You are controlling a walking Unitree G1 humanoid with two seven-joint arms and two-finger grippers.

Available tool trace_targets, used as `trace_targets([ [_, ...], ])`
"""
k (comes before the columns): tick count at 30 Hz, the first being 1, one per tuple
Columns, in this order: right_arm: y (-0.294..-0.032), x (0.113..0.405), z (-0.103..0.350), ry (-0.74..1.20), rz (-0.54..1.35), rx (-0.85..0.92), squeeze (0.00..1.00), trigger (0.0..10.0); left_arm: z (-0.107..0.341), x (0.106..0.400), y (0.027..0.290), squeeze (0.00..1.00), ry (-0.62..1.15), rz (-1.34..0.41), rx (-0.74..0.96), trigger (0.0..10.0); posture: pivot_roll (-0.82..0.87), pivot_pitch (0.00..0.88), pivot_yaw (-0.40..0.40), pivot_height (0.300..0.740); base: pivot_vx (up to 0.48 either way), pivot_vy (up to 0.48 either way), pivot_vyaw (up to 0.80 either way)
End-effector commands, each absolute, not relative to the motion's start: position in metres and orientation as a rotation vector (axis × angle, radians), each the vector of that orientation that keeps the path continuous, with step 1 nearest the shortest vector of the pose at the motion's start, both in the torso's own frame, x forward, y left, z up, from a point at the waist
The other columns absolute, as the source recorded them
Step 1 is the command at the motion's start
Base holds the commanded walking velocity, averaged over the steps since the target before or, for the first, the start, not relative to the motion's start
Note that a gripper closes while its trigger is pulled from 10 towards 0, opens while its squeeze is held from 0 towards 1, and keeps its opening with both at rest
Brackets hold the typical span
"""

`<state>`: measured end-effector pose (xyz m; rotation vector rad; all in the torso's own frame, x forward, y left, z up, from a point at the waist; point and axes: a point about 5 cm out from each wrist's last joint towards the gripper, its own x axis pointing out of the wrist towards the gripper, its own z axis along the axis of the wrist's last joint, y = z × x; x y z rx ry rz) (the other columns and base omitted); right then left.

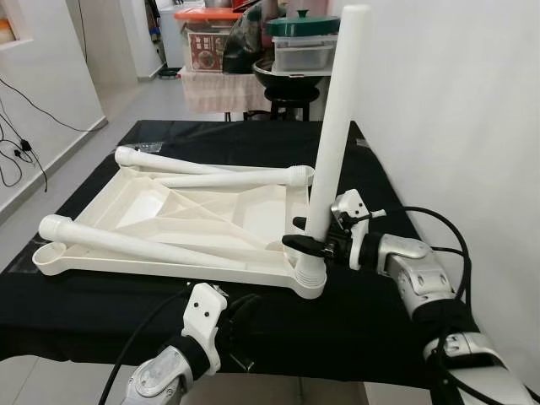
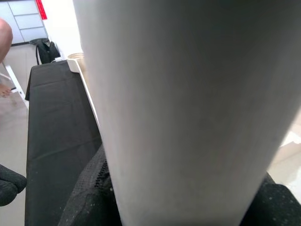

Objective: Building children table

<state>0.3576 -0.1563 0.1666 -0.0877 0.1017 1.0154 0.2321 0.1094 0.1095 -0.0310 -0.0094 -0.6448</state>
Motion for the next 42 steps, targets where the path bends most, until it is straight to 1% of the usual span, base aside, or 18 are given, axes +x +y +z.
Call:
trace_targets([
  [1, -0.153, 0.356, 0.164, 0.091, 1.029, -0.077, 0.0, 0.0, 0.108, 0.231, 0.109, 0.0, -0.003, -0.644, -0.026, 10.0, 0.07, 0.0, -0.04, 0.74, 0.0, 0.0, 0.0],
  [7, -0.155, 0.35, 0.146, 0.133, 0.894, -0.09, 0.0, 0.0, 0.11, 0.23, 0.109, 0.0, -0.004, -0.644, -0.027, 10.0, 0.06, 0.0, -0.044, 0.74, 0.0, 0.0, 0.0],
  [9, -0.155, 0.351, 0.129, 0.198, 0.563, -0.132, 0.0, 0.0, 0.111, 0.229, 0.11, 0.0, -0.005, -0.643, -0.028, 10.0, 0.06, 0.0, -0.048, 0.74, 0.0, 0.0, 0.0],
  [11, -0.135, 0.328, 0.113, 0.235, 0.322, 0.014, 0.0, 0.0, 0.111, 0.229, 0.111, 0.0, -0.006, -0.643, -0.028, 10.0, 0.05, 0.0, -0.048, 0.74, 0.0, 0.0, 0.0],
  [12, -0.122, 0.317, 0.111, 0.231, 0.291, 0.04, 0.0, 0.0, 0.112, 0.229, 0.112, 0.0, -0.006, -0.643, -0.028, 10.0, 0.04, 0.0, -0.03, 0.74, 0.0, 0.0, 0.0],
  [14, -0.113, 0.311, 0.111, 0.22, 0.303, 0.037, 0.0, 0.0, 0.112, 0.229, 0.113, 0.0, -0.005, -0.644, -0.027, 10.0, 0.04, 0.0, -0.024, 0.74, 0.0, 0.0, 0.0],
  [22, -0.12, 0.325, 0.117, 0.21, 0.277, 0.001, 0.0, 0.0, 0.112, 0.23, 0.115, 0.0, -0.002, -0.647, -0.022, 10.0, 0.05, 0.0, -0.025, 0.74, 0.0, 0.0, 0.0],
  [23, -0.118, 0.325, 0.119, 0.22, 0.272, 0.003, 0.0, 10.0, 0.112, 0.231, 0.115, 0.0, -0.003, -0.644, -0.02, 10.0, 0.05, 0.0, -0.024, 0.74, 0.0, 0.0, 0.0],
  [26, -0.117, 0.323, 0.12, 0.227, 0.268, 0.005, 0.0, 10.0, 0.113, 0.231, 0.116, 0.0, -0.003, -0.642, -0.019, 10.0, 0.05, 0.0, -0.024, 0.74, 0.0, 0.0, 0.0],
  [27, -0.116, 0.324, 0.127, 0.203, 0.291, 0.02, 1.0, 10.0, 0.112, 0.231, 0.116, 0.0, -0.002, -0.645, -0.016, 10.0, 0.04, 0.0, -0.01, 0.74, 0.0, 0.0, 0.0],
  [30, -0.114, 0.325, 0.135, 0.169, 0.325, 0.038, 1.0, 10.0, 0.113, 0.231, 0.116, 0.0, -0.001, -0.648, -0.014, 10.0, 0.04, 0.0, -0.01, 0.74, 0.0, 0.0, 0.0],
  [33, -0.12, 0.338, 0.165, 0.035, 0.559, 0.039, 0.98, 10.0, 0.113, 0.234, 0.115, 0.0, -0.004, -0.659, -0.015, 10.0, 0.04, 0.0, -0.005, 0.74, 0.0, 0.0, 0.0],
  [34, -0.123, 0.34, 0.172, 0.012, 0.666, 0.017, 0.0, 10.0, 0.113, 0.235, 0.114, 0.0, -0.01, -0.66, -0.017, 10.0, 0.04, 0.0, -0.006, 0.74, 0.0, 0.0, 0.0],
  [35, -0.126, 0.342, 0.176, 0.004, 0.743, -0.006, 0.0, 10.0, 0.114, 0.235, 0.114, 0.0, -0.013, -0.66, -0.018, 10.0, 0.04, 0.0, -0.008, 0.74, 0.0, 0.0, 0.0],
  [36, -0.126, 0.342, 0.176, 0.004, 0.743, -0.006, 0.0, 10.0, 0.114, 0.235, 0.114, 0.0, -0.013, -0.66, -0.018, 10.0, 0.04, 0.0, -0.008, 0.74, 0.0, 0.0, 0.0],
  [38, -0.129, 0.341, 0.181, -0.001, 0.902, -0.061, 0.0, 10.0, 0.115, 0.237, 0.113, 0.0, -0.019, -0.661, -0.018, 10.0, 0.04, 0.0, -0.012, 0.74, 0.0, 0.0, 0.0],
  [39, -0.129, 0.341, 0.181, -0.001, 0.902, -0.061, 0.0, 10.0, 0.115, 0.237, 0.113, 0.0, -0.019, -0.661, -0.018, 10.0, 0.04, 0.0, -0.012, 0.74, 0.0, 0.0, 0.0],
  [42, -0.135, 0.347, 0.187, 0.019, 1.042, -0.096, 0.0, 10.0, 0.114, 0.238, 0.111, 0.0, -0.014, -0.667, -0.014, 10.0, 0.04, 0.0, -0.008, 0.74, 0.0, 0.0, 0.0],
])
